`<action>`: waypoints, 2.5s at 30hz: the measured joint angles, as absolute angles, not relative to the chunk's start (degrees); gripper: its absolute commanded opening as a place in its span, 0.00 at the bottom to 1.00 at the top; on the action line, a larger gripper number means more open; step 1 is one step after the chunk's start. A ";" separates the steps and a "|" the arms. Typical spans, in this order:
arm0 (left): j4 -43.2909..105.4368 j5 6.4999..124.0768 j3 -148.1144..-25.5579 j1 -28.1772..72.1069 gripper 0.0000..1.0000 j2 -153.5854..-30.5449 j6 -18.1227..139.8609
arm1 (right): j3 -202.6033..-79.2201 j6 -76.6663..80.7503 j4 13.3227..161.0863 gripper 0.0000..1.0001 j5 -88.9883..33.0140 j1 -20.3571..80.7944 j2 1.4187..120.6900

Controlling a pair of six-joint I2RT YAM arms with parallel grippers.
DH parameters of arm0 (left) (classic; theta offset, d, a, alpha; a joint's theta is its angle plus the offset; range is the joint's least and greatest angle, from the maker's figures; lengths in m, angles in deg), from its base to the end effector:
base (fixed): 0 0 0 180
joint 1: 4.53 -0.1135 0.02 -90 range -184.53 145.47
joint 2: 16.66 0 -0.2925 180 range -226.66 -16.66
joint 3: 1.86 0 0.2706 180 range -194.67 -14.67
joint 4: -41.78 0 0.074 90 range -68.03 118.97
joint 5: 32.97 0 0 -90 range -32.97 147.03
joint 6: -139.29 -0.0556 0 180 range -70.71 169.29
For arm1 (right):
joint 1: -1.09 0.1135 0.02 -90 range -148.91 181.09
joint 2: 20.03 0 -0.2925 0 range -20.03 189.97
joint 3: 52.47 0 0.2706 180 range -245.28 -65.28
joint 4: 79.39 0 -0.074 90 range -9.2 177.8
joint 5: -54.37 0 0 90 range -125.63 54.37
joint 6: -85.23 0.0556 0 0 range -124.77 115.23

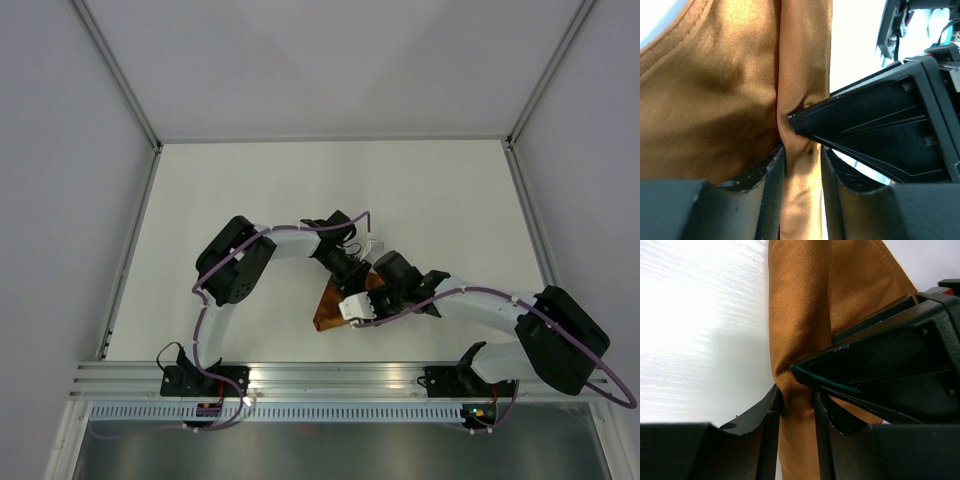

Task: Fold the napkin, place the utensils inside, and roll it up
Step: Roll the napkin with the utensil

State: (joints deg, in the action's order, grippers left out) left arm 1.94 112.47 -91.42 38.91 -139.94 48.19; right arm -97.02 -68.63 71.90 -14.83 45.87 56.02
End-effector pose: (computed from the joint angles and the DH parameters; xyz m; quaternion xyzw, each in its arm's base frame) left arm 0.2847 -0.3327 0.1066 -0.3936 -0.7856 0.4750 0.0482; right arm 0.1584 0.1850 0.1467 -0.7992 0.5167 0.1301 0.2782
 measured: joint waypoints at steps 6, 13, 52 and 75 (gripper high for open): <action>2.99 106.68 -90.35 37.92 0.46 -136.40 48.19 | -100.89 -68.67 67.86 0.00 -14.57 45.82 59.65; 9.77 94.33 -85.56 33.70 0.45 -129.21 50.57 | -104.81 -68.96 64.14 0.01 -13.39 45.65 63.28; 54.77 24.58 -36.58 73.53 0.53 -82.68 43.95 | -138.71 -68.34 14.17 0.01 5.47 36.49 101.27; 56.74 39.01 -46.30 80.96 0.63 -108.18 33.56 | -136.76 -64.28 14.52 0.00 5.26 36.49 101.20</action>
